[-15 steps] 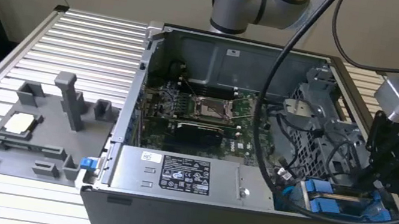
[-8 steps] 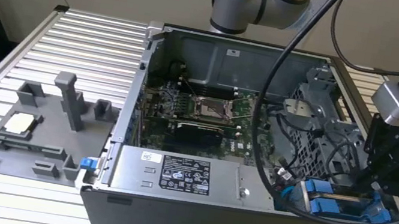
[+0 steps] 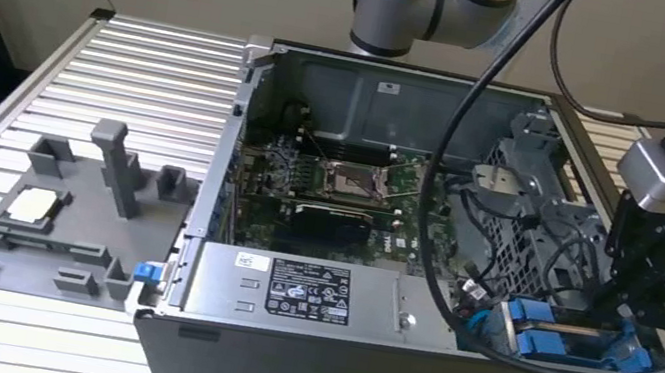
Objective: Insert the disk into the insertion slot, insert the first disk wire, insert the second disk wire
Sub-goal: 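Insert the first disk wire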
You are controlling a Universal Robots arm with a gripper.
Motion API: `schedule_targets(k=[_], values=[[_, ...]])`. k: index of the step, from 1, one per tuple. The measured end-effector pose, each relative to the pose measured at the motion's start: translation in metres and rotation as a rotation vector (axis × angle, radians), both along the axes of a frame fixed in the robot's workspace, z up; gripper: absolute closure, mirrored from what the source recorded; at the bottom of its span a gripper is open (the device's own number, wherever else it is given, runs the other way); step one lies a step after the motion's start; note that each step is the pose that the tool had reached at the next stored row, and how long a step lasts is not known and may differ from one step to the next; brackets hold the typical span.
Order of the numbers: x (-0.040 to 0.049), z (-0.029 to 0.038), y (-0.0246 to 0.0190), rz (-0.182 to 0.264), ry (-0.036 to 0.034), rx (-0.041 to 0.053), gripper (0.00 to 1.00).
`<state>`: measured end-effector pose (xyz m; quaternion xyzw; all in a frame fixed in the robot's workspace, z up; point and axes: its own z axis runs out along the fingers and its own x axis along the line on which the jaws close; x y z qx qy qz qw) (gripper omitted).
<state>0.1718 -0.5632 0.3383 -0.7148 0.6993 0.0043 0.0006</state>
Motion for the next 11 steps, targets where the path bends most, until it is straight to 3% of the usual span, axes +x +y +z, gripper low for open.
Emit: schedule_targets(k=[3, 11], values=[[0.0, -0.0042, 0.0, 0.0, -0.0001, -0.0016, 0.81], [0.0, -0.0052, 0.0, 0.0, 0.0001, 0.0005, 0.8]])
